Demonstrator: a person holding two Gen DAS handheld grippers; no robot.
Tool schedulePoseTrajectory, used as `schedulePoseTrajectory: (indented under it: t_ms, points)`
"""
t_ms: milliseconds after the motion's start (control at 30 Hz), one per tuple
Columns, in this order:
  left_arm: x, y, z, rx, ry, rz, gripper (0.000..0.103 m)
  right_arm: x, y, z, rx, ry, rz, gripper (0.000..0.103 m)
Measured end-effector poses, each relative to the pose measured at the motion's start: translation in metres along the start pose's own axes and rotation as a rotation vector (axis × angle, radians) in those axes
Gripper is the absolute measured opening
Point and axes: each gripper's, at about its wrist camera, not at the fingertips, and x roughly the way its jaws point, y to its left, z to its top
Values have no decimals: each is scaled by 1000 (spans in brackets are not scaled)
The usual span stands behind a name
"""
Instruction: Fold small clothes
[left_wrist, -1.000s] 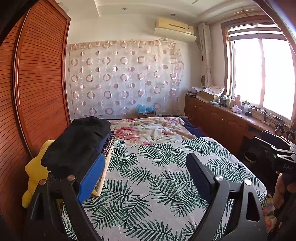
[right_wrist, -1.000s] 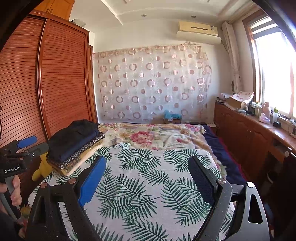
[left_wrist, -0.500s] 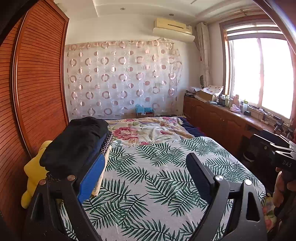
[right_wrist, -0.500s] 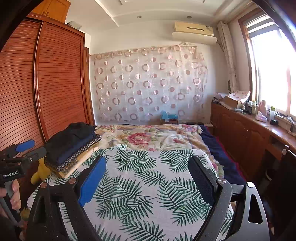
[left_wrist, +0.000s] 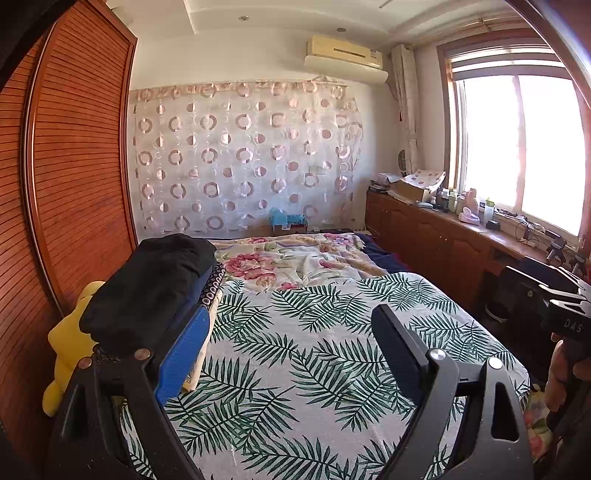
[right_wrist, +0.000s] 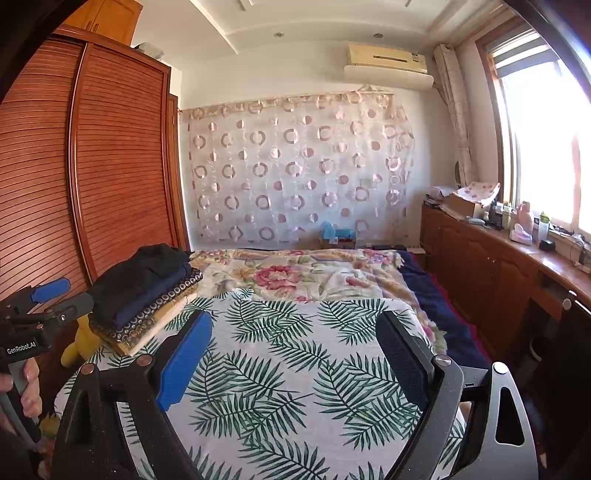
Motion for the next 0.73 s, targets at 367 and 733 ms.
schedulePoseTrajectory:
  t_ms: [367, 733]
  points:
    - [-1, -3, 1, 1, -2, -3, 90, 0, -5, 0, -1, -3, 4, 91]
    - [-1, -5, 3, 0, -2, -5, 90, 0, -10, -1, -3, -5, 6, 91]
